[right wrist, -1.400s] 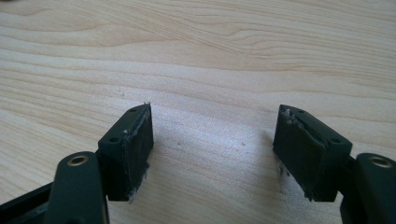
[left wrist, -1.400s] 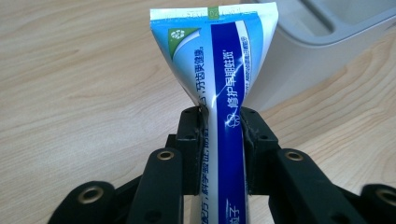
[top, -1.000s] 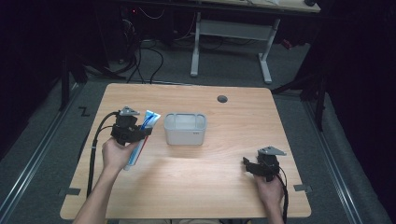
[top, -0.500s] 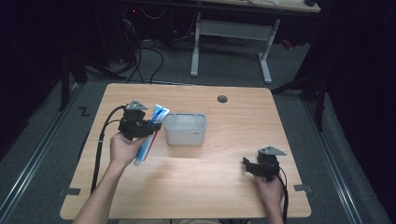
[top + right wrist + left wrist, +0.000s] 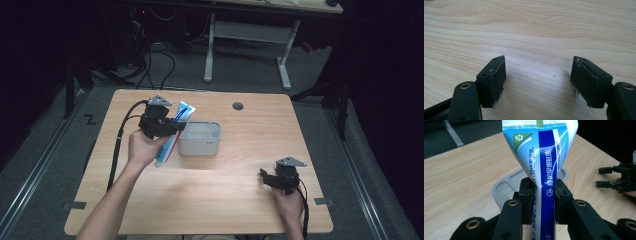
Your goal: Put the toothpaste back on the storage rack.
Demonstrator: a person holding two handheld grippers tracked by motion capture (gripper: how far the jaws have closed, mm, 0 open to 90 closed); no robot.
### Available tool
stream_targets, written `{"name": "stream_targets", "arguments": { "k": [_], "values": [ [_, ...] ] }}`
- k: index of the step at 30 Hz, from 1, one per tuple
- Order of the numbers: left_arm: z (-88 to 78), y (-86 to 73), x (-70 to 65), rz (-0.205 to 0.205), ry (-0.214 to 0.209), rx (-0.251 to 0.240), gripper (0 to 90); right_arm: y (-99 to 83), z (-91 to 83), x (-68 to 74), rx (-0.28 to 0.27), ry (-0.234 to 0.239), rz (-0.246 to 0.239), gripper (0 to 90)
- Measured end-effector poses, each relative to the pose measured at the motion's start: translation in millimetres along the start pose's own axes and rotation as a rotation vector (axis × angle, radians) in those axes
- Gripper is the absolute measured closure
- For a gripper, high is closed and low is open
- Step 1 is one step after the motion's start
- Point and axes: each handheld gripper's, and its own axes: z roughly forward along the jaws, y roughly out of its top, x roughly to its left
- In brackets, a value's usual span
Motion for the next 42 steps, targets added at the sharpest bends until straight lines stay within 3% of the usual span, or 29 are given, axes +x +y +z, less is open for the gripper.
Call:
{"name": "stream_targets", "arguments": {
  "k": [7,12,19,23,26,35,42],
  "values": [
    [3.6,13.7,0.2,-0.026,-0.022,-0.056,72.8,0.0,0.0,0.1,0.000,0.000,0.000,28.3],
    [9.5,19.8,-2.0,-0.004,-0.010,-0.070,72.9,0.1,0.1,0.2,0.000,0.000,0.000,28.3],
    [22.5,28.0,-0.1,-0.016,-0.024,-0.107,73.0,0.3,0.3,0.2,0.000,0.001,-0.001,28.4],
    [28.5,30.9,1.8,-0.012,-0.007,-0.118,73.0,0.3,0.2,0.2,0.000,0.001,-0.001,28.4],
    [33.4,34.4,6.9,-0.040,-0.023,-0.158,73.0,0.3,0.2,0.4,0.001,0.001,0.000,28.4],
    [45.4,42.7,10.5,-0.040,0.002,-0.159,73.1,0.3,0.2,0.4,0.001,0.002,0.000,28.4],
    [54.9,51.8,10.9,-0.056,-0.005,-0.182,73.3,0.3,0.2,0.4,0.001,0.002,0.000,28.4]
  ]
}}
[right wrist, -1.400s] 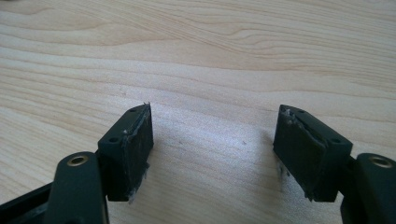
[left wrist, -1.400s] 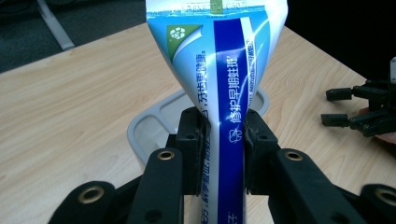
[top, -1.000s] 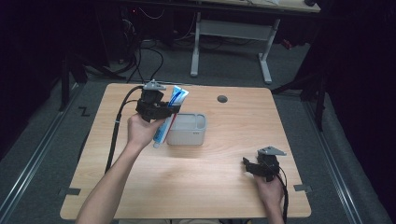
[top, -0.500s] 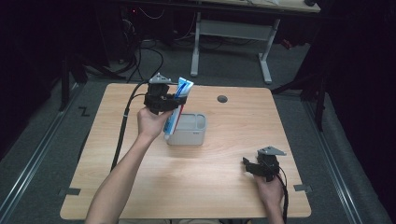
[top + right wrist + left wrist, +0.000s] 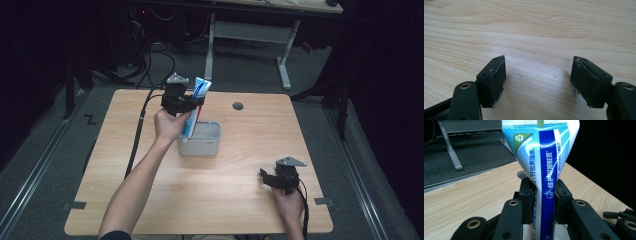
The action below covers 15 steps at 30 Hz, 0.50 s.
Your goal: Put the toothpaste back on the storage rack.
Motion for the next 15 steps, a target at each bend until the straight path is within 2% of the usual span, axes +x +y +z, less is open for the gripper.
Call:
{"name": "stream_targets", "arguments": {
  "k": [5,11,15],
  "values": [
    [4.4,5.9,-2.6,0.010,0.010,-0.010,73.3,0.0,0.1,-0.2,-0.001,0.001,-0.003,28.4],
    [8.9,8.4,-7.3,0.025,0.041,-0.061,74.0,0.0,-0.1,-0.1,0.000,0.002,-0.004,28.4],
    [14.7,6.2,-4.7,0.017,0.039,-0.048,73.9,0.0,-0.2,0.0,0.001,0.001,-0.003,28.4]
  ]
}}
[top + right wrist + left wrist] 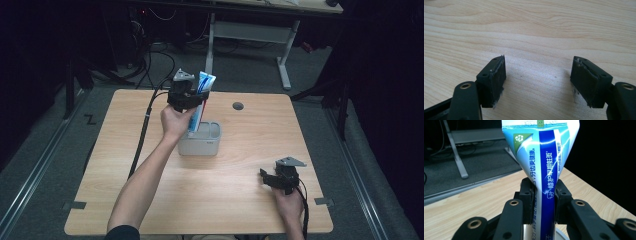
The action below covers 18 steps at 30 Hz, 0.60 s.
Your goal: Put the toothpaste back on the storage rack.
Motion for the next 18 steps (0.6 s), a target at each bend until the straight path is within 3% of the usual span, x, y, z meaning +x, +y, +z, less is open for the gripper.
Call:
{"name": "stream_targets", "arguments": {
  "k": [18],
  "values": [
    [16.2,-12.8,-7.6,0.068,-0.033,0.058,72.3,-0.1,-0.1,0.1,-0.001,0.002,-0.002,28.3]
  ]
}}
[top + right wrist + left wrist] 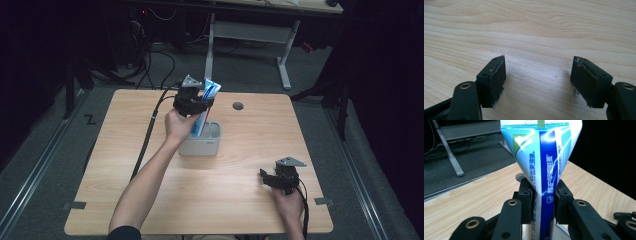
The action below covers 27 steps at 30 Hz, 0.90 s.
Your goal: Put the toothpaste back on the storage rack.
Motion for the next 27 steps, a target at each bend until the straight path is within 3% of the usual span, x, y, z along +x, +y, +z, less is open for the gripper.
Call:
{"name": "stream_targets", "arguments": {
  "k": [10,24,27],
  "values": [
    [5.8,-12.9,1.2,0.006,0.004,0.062,72.6,-0.1,0.1,-0.1,-0.002,0.002,-0.004,28.3],
    [3.4,-22.1,-2.7,0.032,0.013,0.098,72.8,-0.1,0.1,-0.1,-0.002,0.002,-0.004,28.3],
    [3.1,-24.6,-2.0,0.019,0.009,0.098,72.7,-0.1,0.1,-0.1,-0.002,0.003,-0.005,28.3]
  ]
}}
